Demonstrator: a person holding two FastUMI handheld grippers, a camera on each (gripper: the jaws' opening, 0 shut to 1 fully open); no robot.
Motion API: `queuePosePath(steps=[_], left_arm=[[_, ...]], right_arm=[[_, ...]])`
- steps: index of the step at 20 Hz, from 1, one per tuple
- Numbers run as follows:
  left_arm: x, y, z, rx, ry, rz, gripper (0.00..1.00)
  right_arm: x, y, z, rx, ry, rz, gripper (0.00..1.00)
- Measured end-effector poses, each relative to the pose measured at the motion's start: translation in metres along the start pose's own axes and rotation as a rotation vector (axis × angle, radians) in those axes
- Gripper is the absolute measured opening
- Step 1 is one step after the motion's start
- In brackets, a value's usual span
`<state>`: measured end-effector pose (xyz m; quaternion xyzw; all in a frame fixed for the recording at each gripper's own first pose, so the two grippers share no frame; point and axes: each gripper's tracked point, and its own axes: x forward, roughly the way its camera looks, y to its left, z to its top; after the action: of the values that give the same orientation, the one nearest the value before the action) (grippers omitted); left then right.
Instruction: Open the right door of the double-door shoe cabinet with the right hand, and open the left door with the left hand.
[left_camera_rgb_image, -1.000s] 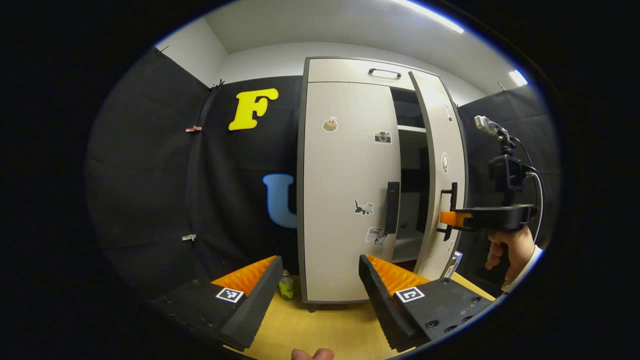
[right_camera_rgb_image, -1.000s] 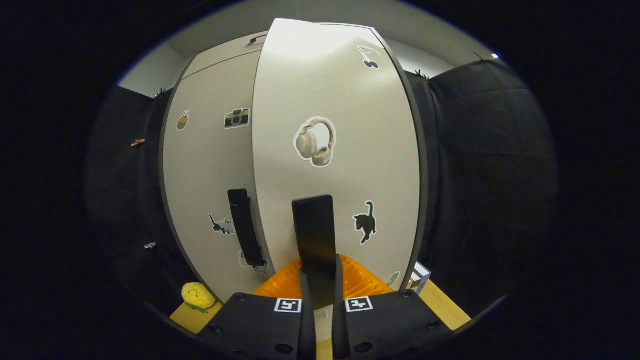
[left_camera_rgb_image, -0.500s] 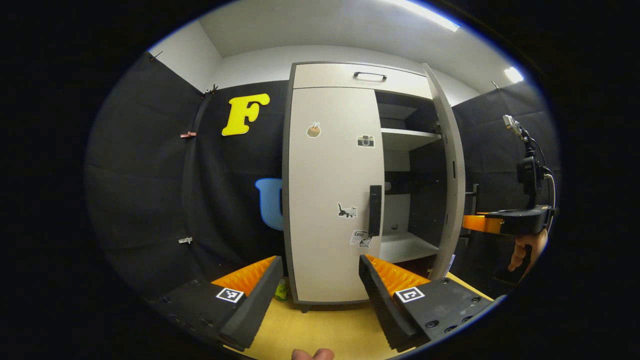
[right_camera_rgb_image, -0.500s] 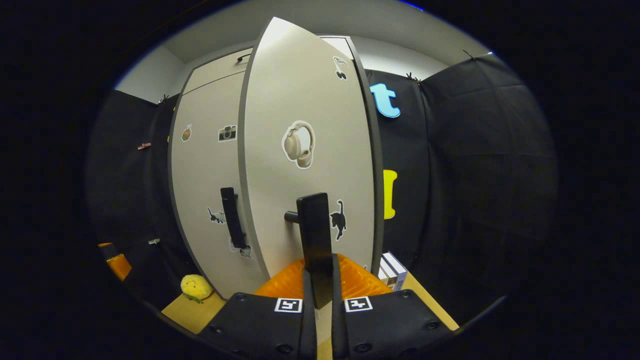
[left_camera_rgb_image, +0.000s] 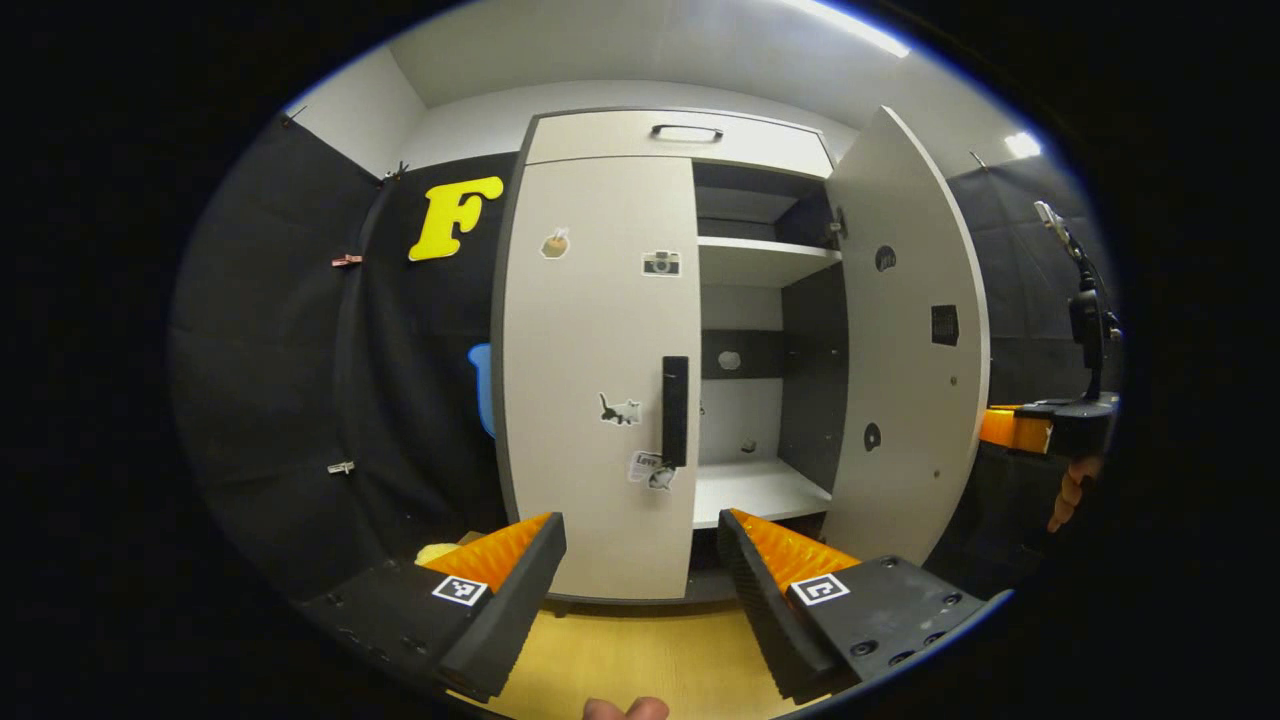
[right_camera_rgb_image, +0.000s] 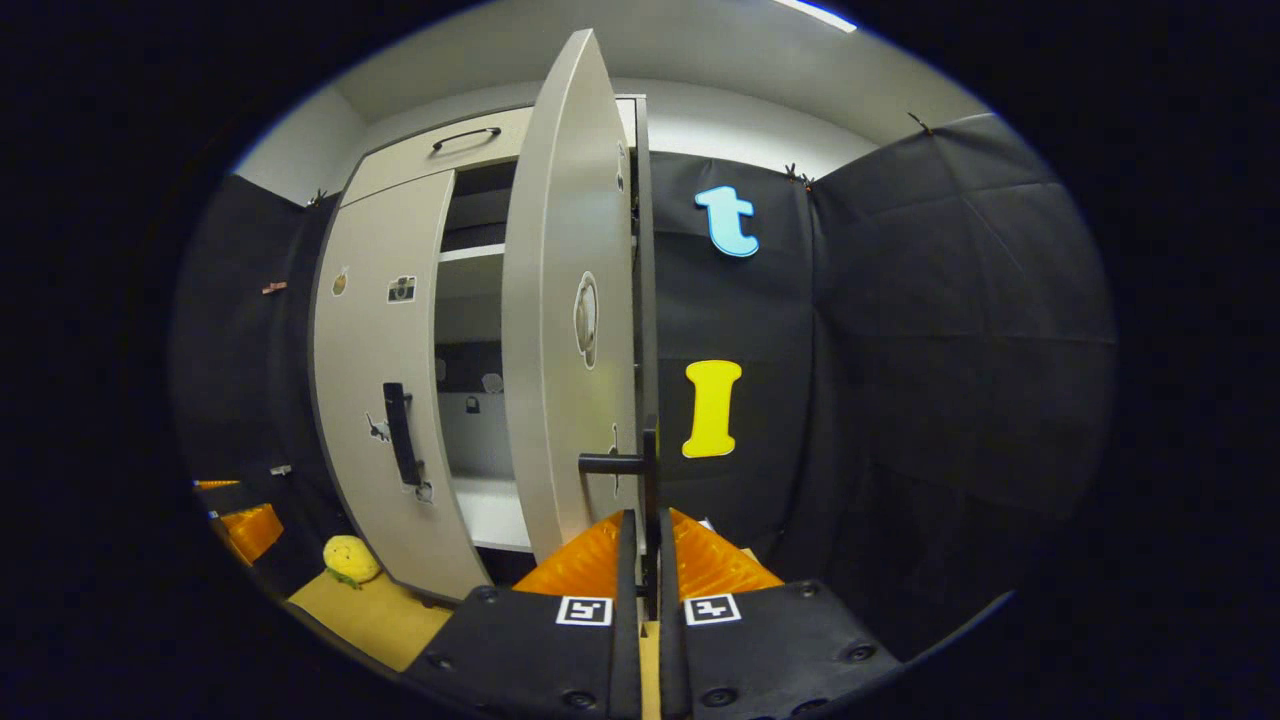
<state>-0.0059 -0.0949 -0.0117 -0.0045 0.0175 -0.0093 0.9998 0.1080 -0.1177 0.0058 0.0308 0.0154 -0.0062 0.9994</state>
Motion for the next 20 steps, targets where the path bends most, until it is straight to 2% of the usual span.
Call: queuePosePath(steps=[3, 6, 8, 14, 16, 20], left_arm=[[0.004, -0.023, 0.000, 0.014, 0.003, -0.009, 0.94], [0.009, -0.037, 0.001, 0.024, 0.007, -0.009, 0.94], [0.011, -0.044, 0.002, 0.027, 0.008, -0.005, 0.94], [0.015, -0.046, 0.006, 0.037, 0.005, 0.018, 0.94], [0.018, -0.049, 0.008, 0.034, 0.004, 0.018, 0.94], [0.025, -0.050, 0.012, 0.041, -0.005, 0.021, 0.94]], right_arm=[[0.003, -0.027, 0.001, 0.033, 0.008, 0.001, 0.06], [0.003, -0.023, -0.002, 0.071, 0.038, 0.066, 0.06], [0.004, -0.025, -0.002, 0.048, 0.040, 0.067, 0.06], [0.005, -0.025, -0.005, 0.109, 0.063, 0.073, 0.07], [0.003, -0.029, -0.005, 0.115, 0.072, 0.065, 0.10], [-0.013, -0.031, -0.003, 0.118, 0.074, 0.058, 0.11]])
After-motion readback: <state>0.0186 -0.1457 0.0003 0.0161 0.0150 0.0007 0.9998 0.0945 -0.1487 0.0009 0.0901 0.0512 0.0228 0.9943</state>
